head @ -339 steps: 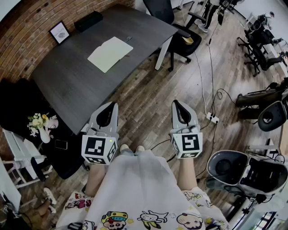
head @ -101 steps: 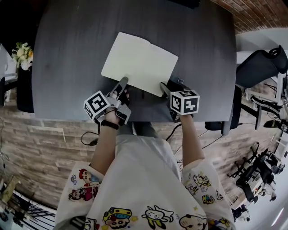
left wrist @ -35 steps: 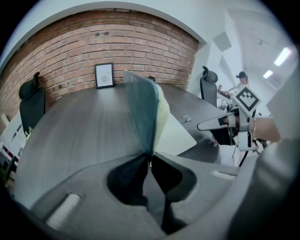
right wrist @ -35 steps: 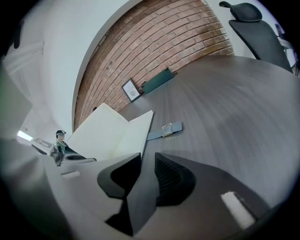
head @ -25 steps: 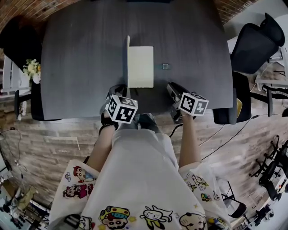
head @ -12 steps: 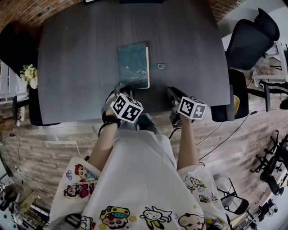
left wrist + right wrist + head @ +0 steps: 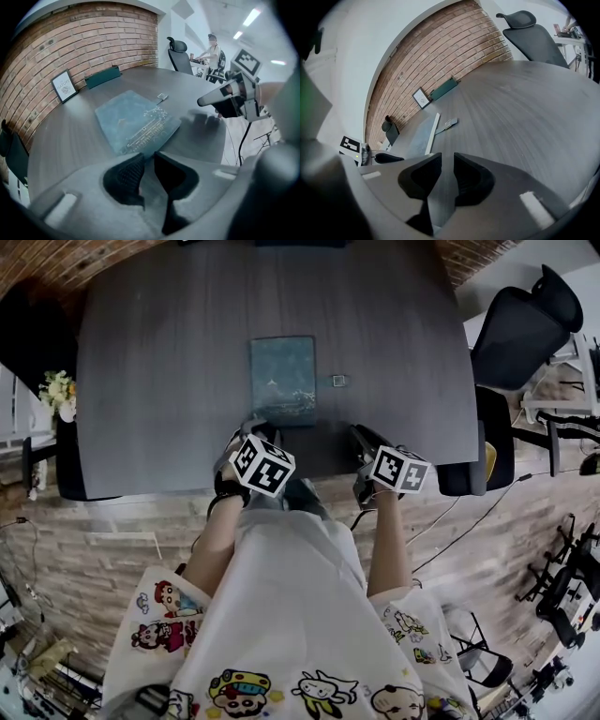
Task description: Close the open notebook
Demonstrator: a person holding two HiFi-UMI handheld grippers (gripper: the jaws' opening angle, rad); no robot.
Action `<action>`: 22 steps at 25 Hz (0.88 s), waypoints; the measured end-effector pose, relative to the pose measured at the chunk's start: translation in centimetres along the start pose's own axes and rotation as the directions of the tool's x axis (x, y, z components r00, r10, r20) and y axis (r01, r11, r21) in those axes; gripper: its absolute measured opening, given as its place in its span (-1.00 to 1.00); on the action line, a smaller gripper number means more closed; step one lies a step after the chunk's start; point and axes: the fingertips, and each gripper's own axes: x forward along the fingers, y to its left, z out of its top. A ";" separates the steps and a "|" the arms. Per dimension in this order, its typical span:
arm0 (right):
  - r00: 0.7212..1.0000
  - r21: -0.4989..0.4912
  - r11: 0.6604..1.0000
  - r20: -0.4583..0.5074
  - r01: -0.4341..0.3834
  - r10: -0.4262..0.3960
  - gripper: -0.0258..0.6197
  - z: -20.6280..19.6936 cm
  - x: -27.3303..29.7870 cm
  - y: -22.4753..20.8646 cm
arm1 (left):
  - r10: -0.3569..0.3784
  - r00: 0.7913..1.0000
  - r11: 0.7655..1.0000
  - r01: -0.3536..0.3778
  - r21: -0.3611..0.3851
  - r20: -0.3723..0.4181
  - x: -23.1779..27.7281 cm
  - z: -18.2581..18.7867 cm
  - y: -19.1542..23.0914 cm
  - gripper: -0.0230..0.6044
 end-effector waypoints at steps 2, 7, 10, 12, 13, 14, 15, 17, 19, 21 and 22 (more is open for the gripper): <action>1.000 -0.003 1.000 0.000 0.000 0.000 -0.61 0.2 0.0 -0.2 | -0.009 1.000 1.000 0.009 -0.003 0.005 0.0 0.3 -0.2 -0.71; 1.000 -0.032 0.999 0.006 -0.005 0.005 -0.61 1.0 -0.1 0.1 | -0.036 0.998 0.998 0.037 -0.041 0.046 -1.0 0.8 -0.2 -0.71; 1.000 -0.068 0.997 0.010 -0.021 0.022 -0.60 1.7 -0.1 0.7 | -0.032 0.995 0.997 0.038 -0.068 0.094 -2.4 1.3 0.4 -0.71; 0.999 -0.103 0.994 0.017 -0.033 0.034 -0.59 2.4 0.0 1.4 | -0.021 0.991 0.995 0.034 -0.092 0.131 -3.3 1.9 1.2 -0.71; 0.999 -0.123 0.992 0.024 -0.038 0.041 -0.57 2.8 0.0 1.9 | -0.012 0.988 0.994 0.029 -0.109 0.151 -3.8 2.2 1.8 -0.71; 0.998 -0.144 0.989 0.032 -0.044 0.050 -0.54 3.2 0.0 2.5 | -0.001 0.985 0.991 0.023 -0.128 0.173 -4.4 2.5 2.4 -0.71; 0.997 -0.168 0.984 0.041 -0.053 0.060 -0.52 3.8 -0.1 3.3 | 0.014 0.981 0.989 0.016 -0.150 0.195 -5.2 2.7 3.1 -0.71; 0.994 -0.224 0.972 0.060 -0.072 0.088 -0.49 5.0 -0.3 5.1 | 0.050 0.969 0.981 -0.002 -0.194 0.242 -7.0 3.2 4.6 -0.71; 0.990 -0.284 0.955 0.082 -0.087 0.115 -0.48 6.4 -0.5 7.1 | 0.095 0.954 0.971 -0.025 -0.239 0.285 -9.0 3.6 6.1 -0.71; 0.985 -0.348 0.932 0.101 -0.099 0.143 -0.48 8.0 -0.4 9.0 | 0.140 0.935 0.955 -0.041 -0.293 0.326 -10.6 3.8 7.8 -0.71; 0.982 -0.380 0.919 0.109 -0.104 0.156 -0.48 8.8 -0.2 10.0 | 0.162 0.923 0.946 -0.045 -0.322 0.349 -11.4 4.0 8.6 -0.71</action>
